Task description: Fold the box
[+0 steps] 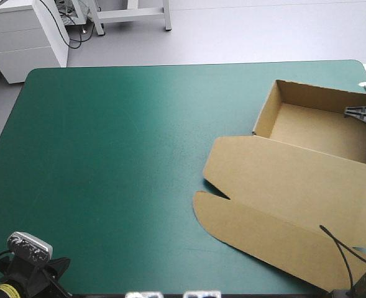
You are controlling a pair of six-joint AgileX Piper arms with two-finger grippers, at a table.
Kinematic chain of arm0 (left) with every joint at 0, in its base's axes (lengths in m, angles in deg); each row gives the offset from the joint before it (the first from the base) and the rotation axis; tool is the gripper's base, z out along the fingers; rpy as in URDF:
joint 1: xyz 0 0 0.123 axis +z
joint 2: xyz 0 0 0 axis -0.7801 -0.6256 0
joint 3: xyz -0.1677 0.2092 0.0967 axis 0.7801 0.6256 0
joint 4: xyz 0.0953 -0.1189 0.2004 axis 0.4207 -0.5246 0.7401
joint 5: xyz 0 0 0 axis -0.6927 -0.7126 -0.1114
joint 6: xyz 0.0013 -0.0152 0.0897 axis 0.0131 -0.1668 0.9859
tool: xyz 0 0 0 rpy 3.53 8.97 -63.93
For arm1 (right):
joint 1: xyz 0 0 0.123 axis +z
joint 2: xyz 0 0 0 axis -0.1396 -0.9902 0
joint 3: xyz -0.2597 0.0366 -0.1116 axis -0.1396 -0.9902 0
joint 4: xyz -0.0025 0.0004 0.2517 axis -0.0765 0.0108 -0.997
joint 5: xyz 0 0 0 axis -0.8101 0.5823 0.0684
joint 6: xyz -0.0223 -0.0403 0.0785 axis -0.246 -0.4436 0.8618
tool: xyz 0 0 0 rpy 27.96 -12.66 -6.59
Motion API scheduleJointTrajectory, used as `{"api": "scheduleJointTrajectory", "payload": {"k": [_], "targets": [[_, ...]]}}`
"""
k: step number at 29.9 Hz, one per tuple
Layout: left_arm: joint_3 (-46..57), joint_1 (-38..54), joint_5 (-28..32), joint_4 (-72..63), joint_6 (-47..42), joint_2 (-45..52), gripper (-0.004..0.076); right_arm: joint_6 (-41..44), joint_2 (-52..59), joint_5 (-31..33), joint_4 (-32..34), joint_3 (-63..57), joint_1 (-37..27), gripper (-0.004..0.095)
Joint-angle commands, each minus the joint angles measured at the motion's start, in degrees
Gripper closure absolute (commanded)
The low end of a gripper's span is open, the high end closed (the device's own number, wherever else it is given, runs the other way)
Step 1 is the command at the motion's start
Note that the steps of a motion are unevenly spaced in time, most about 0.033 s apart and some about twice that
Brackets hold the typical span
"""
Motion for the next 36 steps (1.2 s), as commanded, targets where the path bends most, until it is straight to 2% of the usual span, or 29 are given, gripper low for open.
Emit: {"api": "scheduleJointTrajectory", "payload": {"k": [1, 5, 10, 12, 15, 19, 28, 31, 34, 36], "targets": [[-1.25, -0.49, 2.62, -0.37, -0.19, -0.68, 0.0731, -0.78, 3.37, 0.47, 3.7, 1.32, -5.94, 0.0927], [-1.25, -0.49, 2.62, 0.05, -0.19, -0.68, 0.0731, -0.45, 2.26, -0.77, 7.69, 1.32, -11.35, 0.0927], [-1.25, -0.49, 2.62, 0.15, -0.19, -0.68, 0.0731, -0.84, -0.04, -0.29, 7.02, 1.32, -14.71, 0.0884], [-1.25, -0.49, 2.62, 0.15, -0.19, -0.68, 0.0731, -0.84, -0.95, 0.2, 6.84, 1.32, -14.97, 0.082], [-1.25, -0.49, 2.53, 0.26, -0.19, -0.68, 0.0731, -1.87, -1.63, 0.25, 6.55, 1.32, -14.86, 0.067], [-1.25, -0.49, 2.53, 2.78, -0.19, -0.68, 0.0731, -9.22, -1.61, -0.9, 2.47, 1.56, -14.86, 0.051], [-1.25, -0.49, 2.53, 6.91, -0.19, -0.68, 0.0731, -9.95, 5.39, 0.7, -0.99, 2.13, -14.86, 0.049], [-1.25, -0.49, 2.53, 7.0, -0.19, -0.68, 0.0731, -9.74, 9.65, 0.7, -6.25, 2.13, -14.86, 0.049], [-1.25, -0.49, 2.53, 7.0, -0.19, -0.68, 0.0731, -10.64, 14.26, 0.7, -17.58, 1.79, -14.86, 0.0516], [-1.25, -0.49, 2.53, 7.0, -0.19, -0.68, 0.0731, -15.73, 17.72, 0.7, -27.41, 1.42, -14.66, 0.0546]]}}
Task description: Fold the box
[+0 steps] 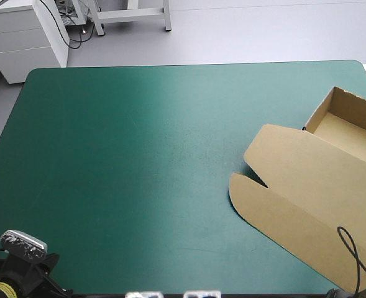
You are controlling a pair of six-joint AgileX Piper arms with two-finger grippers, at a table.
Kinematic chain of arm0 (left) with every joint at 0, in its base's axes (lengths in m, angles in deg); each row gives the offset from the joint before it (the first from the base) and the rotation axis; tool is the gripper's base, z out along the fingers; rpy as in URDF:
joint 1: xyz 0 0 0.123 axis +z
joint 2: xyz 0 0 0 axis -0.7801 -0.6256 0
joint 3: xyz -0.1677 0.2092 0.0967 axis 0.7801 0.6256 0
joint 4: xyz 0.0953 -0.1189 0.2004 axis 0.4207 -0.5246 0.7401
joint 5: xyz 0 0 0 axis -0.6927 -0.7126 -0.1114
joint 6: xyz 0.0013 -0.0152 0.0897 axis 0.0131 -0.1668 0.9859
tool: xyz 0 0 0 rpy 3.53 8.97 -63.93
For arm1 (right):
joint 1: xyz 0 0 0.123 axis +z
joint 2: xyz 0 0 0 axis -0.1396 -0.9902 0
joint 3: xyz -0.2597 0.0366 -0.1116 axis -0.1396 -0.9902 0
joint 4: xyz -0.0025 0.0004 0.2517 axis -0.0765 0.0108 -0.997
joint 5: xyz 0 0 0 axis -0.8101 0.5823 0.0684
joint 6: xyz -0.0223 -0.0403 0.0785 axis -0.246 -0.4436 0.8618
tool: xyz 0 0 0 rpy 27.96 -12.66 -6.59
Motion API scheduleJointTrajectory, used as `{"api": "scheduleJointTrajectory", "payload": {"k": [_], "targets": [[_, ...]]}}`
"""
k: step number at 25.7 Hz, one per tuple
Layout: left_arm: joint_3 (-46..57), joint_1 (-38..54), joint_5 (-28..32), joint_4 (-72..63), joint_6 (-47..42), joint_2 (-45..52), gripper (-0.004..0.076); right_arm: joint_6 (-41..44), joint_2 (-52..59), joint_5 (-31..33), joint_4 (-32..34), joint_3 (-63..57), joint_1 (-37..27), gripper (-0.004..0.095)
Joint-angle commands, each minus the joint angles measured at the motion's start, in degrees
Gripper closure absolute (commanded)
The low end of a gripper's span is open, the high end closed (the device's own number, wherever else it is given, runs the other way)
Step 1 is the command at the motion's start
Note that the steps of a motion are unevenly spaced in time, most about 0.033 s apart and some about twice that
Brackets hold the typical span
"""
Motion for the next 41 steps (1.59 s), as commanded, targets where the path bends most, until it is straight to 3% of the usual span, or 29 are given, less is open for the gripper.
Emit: {"api": "scheduleJointTrajectory", "payload": {"k": [1, 3, 9, 15, 20, 23, 26, 30, 41], "targets": [[-1.27, -0.49, 2.53, 0.19, -0.19, -0.72, 0.0731, -6.54, 7.8, 0.24, -14.15, 1.03, 0.19, 0.056], [-1.27, -0.49, 2.53, 0.19, -0.19, -0.72, 0.0731, -8.17, 11.77, 0.24, -18.14, 0.38, 2.03, 0.0602], [-1.27, -0.49, 2.53, 0.19, -0.19, -0.72, 0.0731, -10.19, 23.66, 0.14, -18.27, -3.74, 12.68, 0.0784], [0.33, -0.49, 3.98, -0.63, -0.77, -0.72, 0.0731, -10.19, 34.97, -0.31, -16.78, -14.29, 21.36, 0.0841], [0.57, -0.49, 8.93, -1.23, -0.65, -0.72, 0.0731, -8.93, 48.28, -2.02, -10.33, -32.62, 21.92, 0.0842], [0.57, -0.49, 9.03, -2.27, -0.65, -0.72, 0.0731, -8.93, 56.29, -8.0, -10.97, -45.37, 21.92, 0.0842], [0.57, -0.49, 8.18, -2.84, -0.65, -0.72, 0.0731, -8.93, 62.58, -9.61, -12.83, -55.9, 21.92, 0.0842], [0.57, -0.49, 6.91, -2.84, -0.65, -0.72, 0.0731, -10.44, 67.56, -12.01, -12.83, -62.71, 21.92, 0.0842], [0.57, -0.49, 6.91, -2.46, -0.65, -0.72, 0.0731, -13.37, 69.75, -14.27, -12.63, -65.76, 21.92, 0.0842]]}}
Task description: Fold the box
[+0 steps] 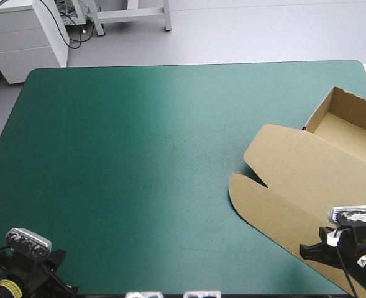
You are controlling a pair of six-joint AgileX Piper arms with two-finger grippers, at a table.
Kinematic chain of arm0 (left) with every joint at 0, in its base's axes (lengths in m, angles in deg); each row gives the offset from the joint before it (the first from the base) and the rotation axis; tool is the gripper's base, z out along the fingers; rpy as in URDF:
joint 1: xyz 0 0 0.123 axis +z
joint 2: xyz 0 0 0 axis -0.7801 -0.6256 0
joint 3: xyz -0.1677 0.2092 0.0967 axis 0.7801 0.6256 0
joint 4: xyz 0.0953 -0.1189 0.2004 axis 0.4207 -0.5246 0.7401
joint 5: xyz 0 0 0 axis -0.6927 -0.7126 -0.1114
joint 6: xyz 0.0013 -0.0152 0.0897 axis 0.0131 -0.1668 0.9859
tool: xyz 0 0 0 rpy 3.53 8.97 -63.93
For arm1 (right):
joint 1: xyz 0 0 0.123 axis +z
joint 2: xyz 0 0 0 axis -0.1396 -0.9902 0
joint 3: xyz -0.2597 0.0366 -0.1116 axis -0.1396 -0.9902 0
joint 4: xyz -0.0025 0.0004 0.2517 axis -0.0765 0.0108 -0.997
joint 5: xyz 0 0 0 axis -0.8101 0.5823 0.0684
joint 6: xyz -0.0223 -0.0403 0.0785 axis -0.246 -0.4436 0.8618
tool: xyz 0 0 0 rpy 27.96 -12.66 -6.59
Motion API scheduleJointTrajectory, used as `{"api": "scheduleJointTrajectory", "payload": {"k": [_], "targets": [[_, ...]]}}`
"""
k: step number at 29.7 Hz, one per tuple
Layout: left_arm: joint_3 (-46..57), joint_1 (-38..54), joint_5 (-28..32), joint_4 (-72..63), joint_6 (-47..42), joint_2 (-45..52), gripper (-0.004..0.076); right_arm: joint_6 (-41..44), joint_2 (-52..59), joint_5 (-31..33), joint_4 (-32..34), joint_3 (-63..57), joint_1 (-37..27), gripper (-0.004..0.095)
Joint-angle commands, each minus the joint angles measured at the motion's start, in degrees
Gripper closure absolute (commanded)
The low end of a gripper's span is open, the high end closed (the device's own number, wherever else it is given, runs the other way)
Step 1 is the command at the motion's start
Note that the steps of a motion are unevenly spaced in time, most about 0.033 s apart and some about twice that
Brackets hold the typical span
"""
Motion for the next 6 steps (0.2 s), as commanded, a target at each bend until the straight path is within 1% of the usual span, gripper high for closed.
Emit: {"api": "scheduleJointTrajectory", "payload": {"k": [1, 6], "targets": [[-1.3, -0.49, 2.68, -0.14, -0.42, -0.74, 0.0731, -0.73, -0.31, -3.91, -0.83, 0.52, 0.12, 0.0842], [-1.3, -0.49, 2.68, -0.14, -0.42, -0.74, 0.0731, -0.73, -0.31, -3.86, -0.83, -1.94, 0.12, 0.0842]]}}
